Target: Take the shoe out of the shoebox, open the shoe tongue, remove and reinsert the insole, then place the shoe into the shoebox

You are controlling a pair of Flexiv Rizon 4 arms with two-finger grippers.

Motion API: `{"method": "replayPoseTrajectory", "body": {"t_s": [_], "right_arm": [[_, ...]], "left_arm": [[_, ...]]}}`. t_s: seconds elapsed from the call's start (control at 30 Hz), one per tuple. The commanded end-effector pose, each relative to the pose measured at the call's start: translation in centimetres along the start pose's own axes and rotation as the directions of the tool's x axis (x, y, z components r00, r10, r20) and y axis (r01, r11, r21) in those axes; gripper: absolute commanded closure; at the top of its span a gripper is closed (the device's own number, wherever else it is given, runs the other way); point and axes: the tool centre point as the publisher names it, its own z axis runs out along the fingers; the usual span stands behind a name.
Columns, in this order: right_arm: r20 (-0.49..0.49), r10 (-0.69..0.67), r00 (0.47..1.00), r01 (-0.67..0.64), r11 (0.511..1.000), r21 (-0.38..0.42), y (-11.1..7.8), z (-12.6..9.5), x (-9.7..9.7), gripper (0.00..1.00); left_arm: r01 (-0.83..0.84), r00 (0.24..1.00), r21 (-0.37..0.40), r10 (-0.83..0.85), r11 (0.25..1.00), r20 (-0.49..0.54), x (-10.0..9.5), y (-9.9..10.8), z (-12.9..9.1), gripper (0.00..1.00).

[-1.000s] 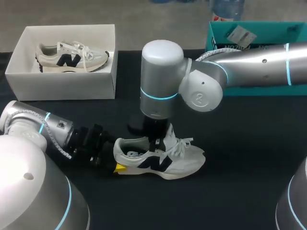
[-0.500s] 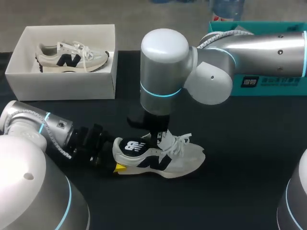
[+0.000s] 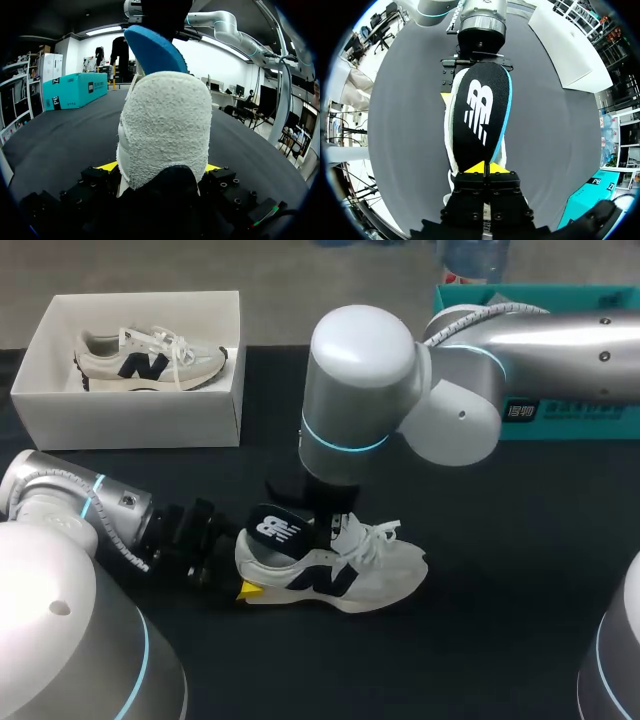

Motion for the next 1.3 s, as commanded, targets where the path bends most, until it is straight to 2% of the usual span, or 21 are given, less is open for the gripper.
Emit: {"method": "replayPoseTrajectory", "body": {"t_s": [0.03, 0.13, 0.17, 0.2, 0.27, 0.7, 0.97, 1.3], "right_arm": [[-0.016, -0.027, 1.0, 0.026, 0.999, -0.021, 0.9, 0.8, -0.6, 1.0], [-0.022, -0.052, 0.998, 0.051, 0.998, -0.033, 1.2, 1.0, -0.7, 1.0], [-0.021, -0.055, 0.998, 0.054, 0.998, -0.046, 1.1, 1.1, -0.7, 0.73], [-0.023, -0.055, 0.998, 0.054, 0.997, -0.058, 0.9, 1.2, -0.7, 0.68], [-0.028, -0.054, 0.998, 0.052, 0.996, -0.076, 0.8, 1.3, -0.7, 0.65], [-0.068, -0.059, 0.996, 0.05, 0.991, -0.121, 0.3, 2.9, -1.1, 0.6], [-0.087, -0.129, 0.988, 0.113, 0.979, -0.17, 1.3, 3.2, -2.3, 0.56], [-0.119, -0.203, 0.972, 0.17, 0.956, -0.238, 2.5, 3.8, -2.0, 0.56]], "left_arm": [[0.0, 1.0, -0.001, 0.0, 1.0, 0.0, 0.0, 0.1, 0.1, 1.0], [0.0, 1.0, -0.001, 0.0, 1.0, 0.0, 0.0, 0.1, 0.1, 1.0], [0.0, 1.0, -0.001, 0.0, 1.0, 0.0, 0.0, 0.1, 0.1, 1.0], [0.0, 1.0, -0.001, 0.0, 1.0, 0.0, 0.0, 0.1, 0.1, 1.0], [0.0, 1.0, -0.001, 0.0, 1.0, 0.0, 0.0, 0.1, 0.1, 1.0], [0.0, 1.0, -0.001, 0.0, 1.0, 0.0, 0.0, 0.1, 0.1, 1.0], [0.0, 1.0, -0.001, 0.0, 1.0, 0.0, 0.0, 0.1, 0.1, 1.0], [0.0, 1.0, -0.001, 0.0, 1.0, 0.0, 0.0, 0.1, 0.1, 1.0]]}}
